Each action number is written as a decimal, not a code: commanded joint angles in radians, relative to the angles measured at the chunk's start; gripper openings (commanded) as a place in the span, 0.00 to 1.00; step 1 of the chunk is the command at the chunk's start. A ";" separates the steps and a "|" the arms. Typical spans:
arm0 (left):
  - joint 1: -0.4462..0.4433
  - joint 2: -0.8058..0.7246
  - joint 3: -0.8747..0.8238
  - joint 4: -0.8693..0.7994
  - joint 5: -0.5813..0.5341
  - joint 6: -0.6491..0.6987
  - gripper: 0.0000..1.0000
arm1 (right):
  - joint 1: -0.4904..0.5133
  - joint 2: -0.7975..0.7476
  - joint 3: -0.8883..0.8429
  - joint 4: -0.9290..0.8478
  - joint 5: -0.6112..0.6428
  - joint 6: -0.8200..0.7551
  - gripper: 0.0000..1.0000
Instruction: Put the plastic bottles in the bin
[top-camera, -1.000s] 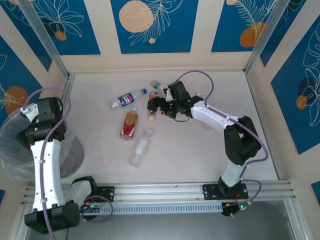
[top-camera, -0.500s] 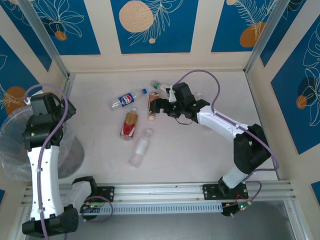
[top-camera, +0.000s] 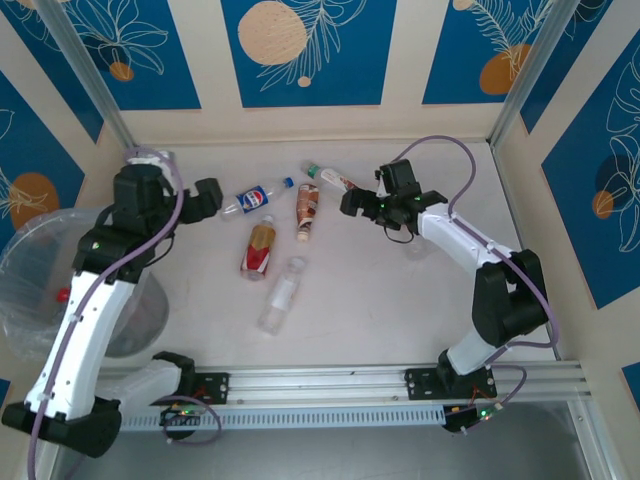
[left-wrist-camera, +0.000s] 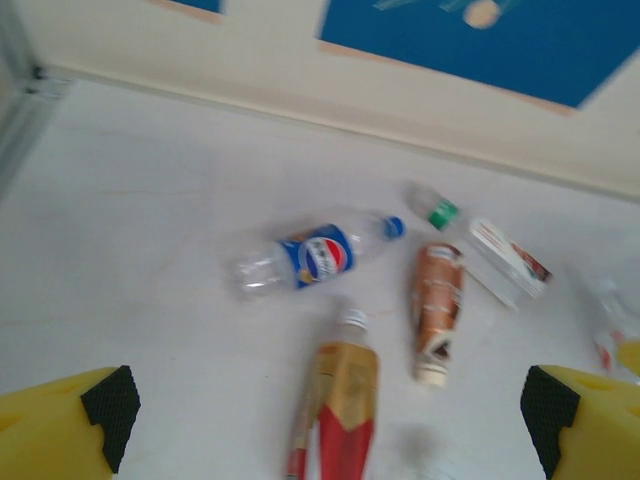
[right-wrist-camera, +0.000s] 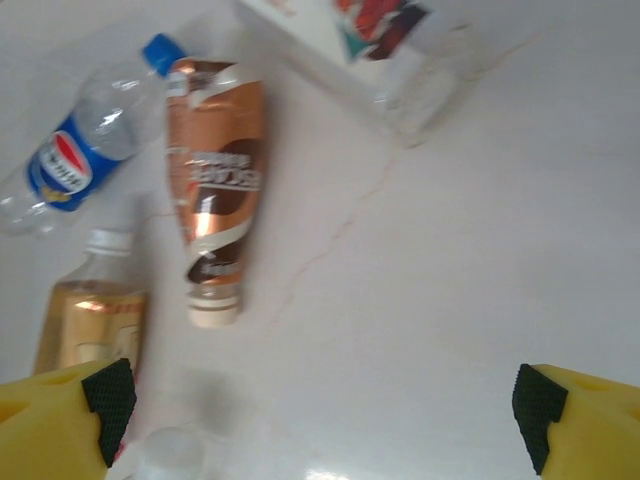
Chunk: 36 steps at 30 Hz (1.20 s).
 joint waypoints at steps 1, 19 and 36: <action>-0.101 0.072 0.036 0.040 0.031 0.037 0.99 | -0.004 -0.043 -0.017 -0.057 0.090 -0.027 1.00; -0.376 0.520 0.065 -0.127 0.132 0.061 0.99 | 0.016 -0.229 -0.198 0.063 0.087 0.045 0.99; -0.473 0.764 0.088 -0.216 0.161 0.036 0.94 | 0.018 -0.431 -0.377 0.093 0.111 0.019 0.98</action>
